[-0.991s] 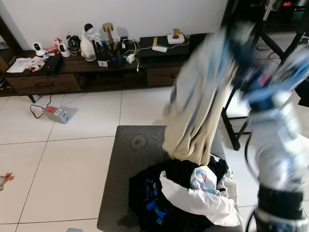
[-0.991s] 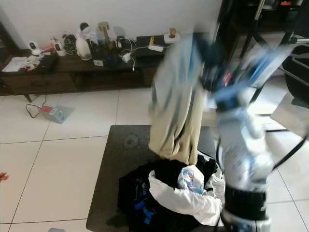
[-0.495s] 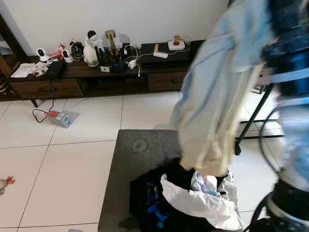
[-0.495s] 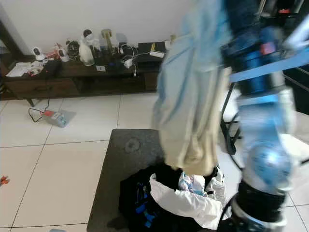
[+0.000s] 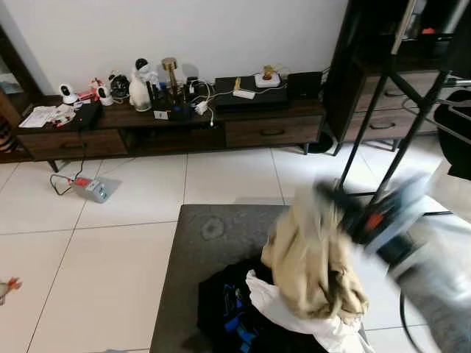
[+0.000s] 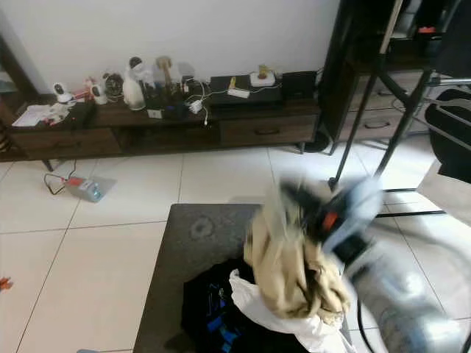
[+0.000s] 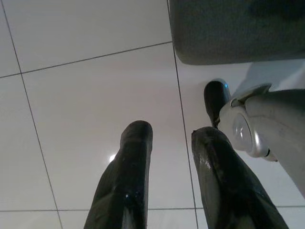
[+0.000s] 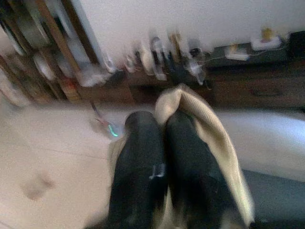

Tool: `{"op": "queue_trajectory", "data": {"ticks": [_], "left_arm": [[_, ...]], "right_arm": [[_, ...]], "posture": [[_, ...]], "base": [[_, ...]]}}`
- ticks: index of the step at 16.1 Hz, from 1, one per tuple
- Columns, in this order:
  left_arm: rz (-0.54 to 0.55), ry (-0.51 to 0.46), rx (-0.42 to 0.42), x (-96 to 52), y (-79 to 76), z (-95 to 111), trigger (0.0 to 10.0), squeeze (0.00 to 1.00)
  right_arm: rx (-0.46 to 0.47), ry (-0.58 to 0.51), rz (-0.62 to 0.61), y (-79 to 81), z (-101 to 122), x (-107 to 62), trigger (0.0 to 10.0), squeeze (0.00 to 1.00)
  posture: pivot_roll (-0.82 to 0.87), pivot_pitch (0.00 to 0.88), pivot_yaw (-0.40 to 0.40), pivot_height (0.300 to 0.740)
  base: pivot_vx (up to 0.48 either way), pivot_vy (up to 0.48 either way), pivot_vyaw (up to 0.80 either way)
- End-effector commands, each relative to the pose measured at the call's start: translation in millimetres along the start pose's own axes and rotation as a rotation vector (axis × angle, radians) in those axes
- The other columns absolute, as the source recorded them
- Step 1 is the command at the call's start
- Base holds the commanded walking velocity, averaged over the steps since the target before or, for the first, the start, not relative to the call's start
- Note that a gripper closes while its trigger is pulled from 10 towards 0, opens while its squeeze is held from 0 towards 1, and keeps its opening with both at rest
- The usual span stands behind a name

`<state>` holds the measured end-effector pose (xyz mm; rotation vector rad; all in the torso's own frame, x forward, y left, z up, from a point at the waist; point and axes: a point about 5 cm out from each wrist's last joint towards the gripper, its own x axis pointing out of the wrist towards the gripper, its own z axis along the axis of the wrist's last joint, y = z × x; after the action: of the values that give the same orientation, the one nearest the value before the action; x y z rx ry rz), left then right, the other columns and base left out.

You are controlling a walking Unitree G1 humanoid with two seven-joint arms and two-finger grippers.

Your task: Hang hanger

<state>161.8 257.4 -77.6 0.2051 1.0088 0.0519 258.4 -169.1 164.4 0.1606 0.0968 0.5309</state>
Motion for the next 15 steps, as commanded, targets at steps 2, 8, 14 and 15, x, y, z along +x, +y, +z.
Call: {"op": "queue_trajectory", "data": {"ticks": [2,8,14,15], "left_arm": [[-0.01,0.045,0.011,-2.1,0.0,-12,10.0,0.0],[-0.007,0.045,0.014,-2.3,0.7,-13,10.0,0.0],[-0.017,0.048,0.026,-2.4,0.8,-13,10.0,0.0],[-0.018,0.049,0.028,-2.5,1.0,-13,10.0,0.0]], "right_arm": [[0.095,0.07,0.179,23.1,-38,1.7,0.0,0.0],[-0.019,0.197,0.832,109.2,-44,-4.6,0.0,0.0],[-0.007,0.489,0.242,23.3,-120,-3.5,10.0,0.0],[0.024,0.52,0.179,16.1,-131,-4.6,10.0,0.32]], "posture": [[0.01,0.128,0.042,0.74],[0.02,0.129,0.04,0.74],[0.01,0.127,0.043,0.74],[0.01,0.127,0.044,0.74]], "base": [[0.0,0.0,0.0],[0.0,0.0,0.0],[0.0,0.0,0.0],[0.0,0.0,0.0]]}}
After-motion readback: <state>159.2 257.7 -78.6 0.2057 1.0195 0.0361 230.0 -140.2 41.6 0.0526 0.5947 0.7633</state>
